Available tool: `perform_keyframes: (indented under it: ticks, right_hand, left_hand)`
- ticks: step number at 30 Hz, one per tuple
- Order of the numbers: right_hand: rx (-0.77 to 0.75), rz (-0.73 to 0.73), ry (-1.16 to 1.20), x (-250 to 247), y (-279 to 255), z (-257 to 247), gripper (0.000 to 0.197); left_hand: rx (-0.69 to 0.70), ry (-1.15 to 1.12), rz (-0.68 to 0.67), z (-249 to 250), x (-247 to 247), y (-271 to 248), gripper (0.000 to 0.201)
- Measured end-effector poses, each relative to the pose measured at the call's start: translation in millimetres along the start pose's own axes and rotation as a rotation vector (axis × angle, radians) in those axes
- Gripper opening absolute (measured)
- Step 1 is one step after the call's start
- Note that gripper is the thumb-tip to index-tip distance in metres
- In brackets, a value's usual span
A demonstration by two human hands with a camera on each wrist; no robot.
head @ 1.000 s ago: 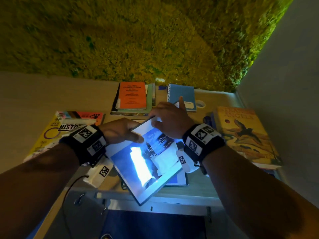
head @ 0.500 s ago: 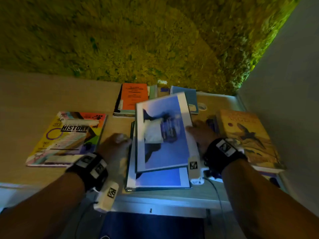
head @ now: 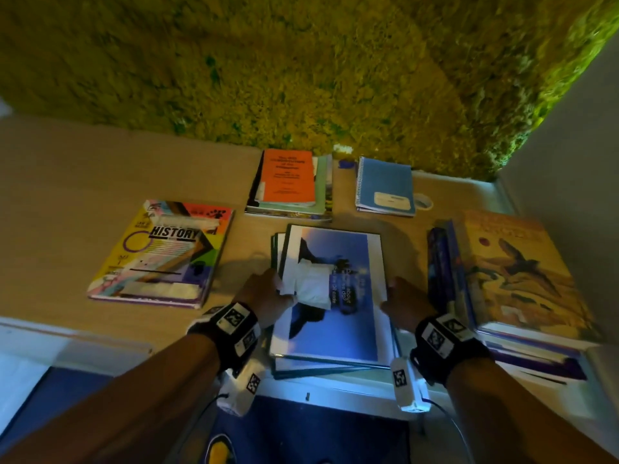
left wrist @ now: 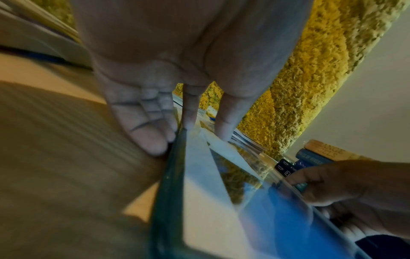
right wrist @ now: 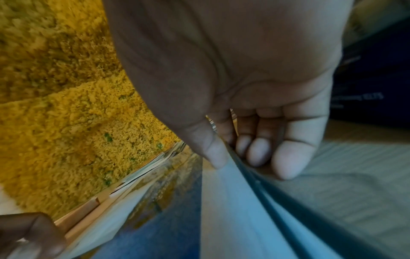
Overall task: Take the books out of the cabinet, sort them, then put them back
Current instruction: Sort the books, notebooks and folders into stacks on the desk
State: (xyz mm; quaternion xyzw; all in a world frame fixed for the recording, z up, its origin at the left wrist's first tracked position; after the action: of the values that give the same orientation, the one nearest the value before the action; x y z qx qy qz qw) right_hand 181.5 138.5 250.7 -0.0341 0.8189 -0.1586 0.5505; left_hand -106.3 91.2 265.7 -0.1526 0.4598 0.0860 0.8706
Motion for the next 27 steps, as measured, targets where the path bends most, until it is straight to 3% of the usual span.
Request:
perform_keyframes:
  ticks: [3, 5, 7, 9, 13, 17, 19, 22, 24, 27]
  right_hand:
    - [-0.040, 0.101, -0.075, -7, -3, -12, 0.035]
    - [-0.167, 0.169, -0.005, -15, -10, -40, 0.044]
    - [-0.330, 0.148, 0.135, -19, -20, -84, 0.043]
    - [-0.417, 0.035, 0.249, -14, -33, -130, 0.038]
    - [-0.316, -0.228, 0.538, 24, -57, -206, 0.027]
    - [-0.264, -0.334, 0.582, 65, -71, -260, 0.012]
    - [-0.263, -0.302, 0.527, 81, -70, -279, 0.021]
    - [-0.224, -0.276, 0.578, 107, -61, -299, 0.021]
    - [-0.142, -0.262, 0.641, 120, -55, -305, 0.040]
    - [-0.045, -0.220, 0.721, 132, -52, -307, 0.045]
  left_hand:
    - [-0.009, -0.057, -0.004, -2, 0, -5, 0.029]
    - [0.003, -0.080, 0.012, -6, -11, -2, 0.028]
    - [0.000, -0.112, 0.028, -15, -27, 7, 0.035]
    - [0.009, -0.068, 0.094, -30, -54, 16, 0.034]
    - [-0.075, -0.060, 0.247, -77, -116, 34, 0.026]
    - [-0.285, 0.173, 0.298, -145, -164, 62, 0.051]
    - [-0.343, 0.153, 0.229, -179, -170, 77, 0.064]
    - [-0.326, 0.091, 0.131, -220, -163, 104, 0.076]
    - [-0.335, 0.010, 0.101, -221, -171, 103, 0.056]
    - [-0.412, -0.218, 0.115, -228, -175, 100, 0.032]
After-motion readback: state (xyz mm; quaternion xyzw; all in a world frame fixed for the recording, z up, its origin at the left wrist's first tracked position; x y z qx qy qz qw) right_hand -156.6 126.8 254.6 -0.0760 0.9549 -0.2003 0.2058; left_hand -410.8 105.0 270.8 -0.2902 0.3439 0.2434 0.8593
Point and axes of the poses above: each hand's wrist, its own y-axis towards the middle knuckle, its own x-axis out of the palm, z = x × y, the point moved 4 cm from there along y, towards the middle knuckle, and after that the axes turned 13 degrees about z, right-handed, at the moved point
